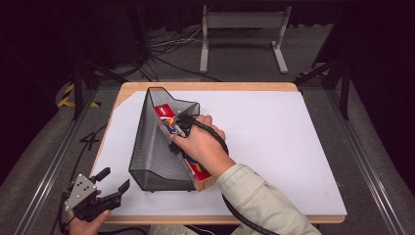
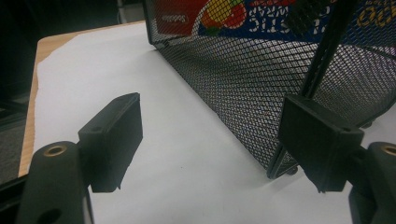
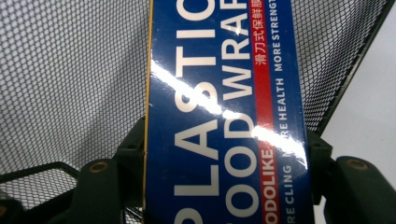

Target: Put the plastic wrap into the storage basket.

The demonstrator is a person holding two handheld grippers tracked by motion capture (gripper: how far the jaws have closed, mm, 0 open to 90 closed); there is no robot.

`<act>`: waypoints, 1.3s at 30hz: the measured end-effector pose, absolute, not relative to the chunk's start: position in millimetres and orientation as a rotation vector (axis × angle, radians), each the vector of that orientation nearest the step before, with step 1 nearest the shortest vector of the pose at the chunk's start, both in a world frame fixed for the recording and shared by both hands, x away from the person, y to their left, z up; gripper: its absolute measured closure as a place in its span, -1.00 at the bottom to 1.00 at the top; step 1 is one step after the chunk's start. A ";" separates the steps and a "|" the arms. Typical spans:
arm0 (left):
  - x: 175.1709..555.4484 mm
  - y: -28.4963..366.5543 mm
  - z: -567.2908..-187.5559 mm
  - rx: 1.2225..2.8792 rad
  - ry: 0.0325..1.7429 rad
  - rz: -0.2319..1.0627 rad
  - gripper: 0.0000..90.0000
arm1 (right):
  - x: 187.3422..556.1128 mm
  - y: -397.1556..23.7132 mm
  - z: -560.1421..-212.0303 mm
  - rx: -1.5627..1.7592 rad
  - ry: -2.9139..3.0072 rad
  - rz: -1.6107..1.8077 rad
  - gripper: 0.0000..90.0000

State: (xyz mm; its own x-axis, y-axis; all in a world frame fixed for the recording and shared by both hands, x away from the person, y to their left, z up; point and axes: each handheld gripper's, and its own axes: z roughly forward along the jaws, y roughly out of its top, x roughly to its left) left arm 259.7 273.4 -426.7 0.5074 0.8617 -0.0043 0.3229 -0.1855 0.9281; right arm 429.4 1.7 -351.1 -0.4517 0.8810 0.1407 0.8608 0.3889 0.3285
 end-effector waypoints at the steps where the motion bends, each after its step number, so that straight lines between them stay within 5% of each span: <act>1: 259.7 273.4 -426.6 1.748 1.002 0.672 -0.49 | 429.9 2.1 -351.9 1.616 2.578 0.546 -0.14; 15: 260.8 272.4 -426.6 1.750 1.002 0.660 -0.49 | 431.6 6.9 -352.7 1.550 2.605 0.518 -0.24; 25: 262.0 271.2 -426.7 1.760 0.998 0.657 -0.49 | 428.6 5.2 -348.9 1.449 2.620 0.607 -0.66; 39: 257.9 274.8 -427.2 1.745 1.019 0.662 -0.49 | 428.5 -18.7 -321.5 1.207 2.549 0.933 -0.74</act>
State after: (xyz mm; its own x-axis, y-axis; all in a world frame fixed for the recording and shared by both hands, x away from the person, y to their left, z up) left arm 257.9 274.8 -427.2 0.5011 0.8652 -0.0167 0.3361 -0.1768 0.9251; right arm 428.5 -18.7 -321.5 -0.6578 0.7455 0.1071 0.6386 0.4767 0.6042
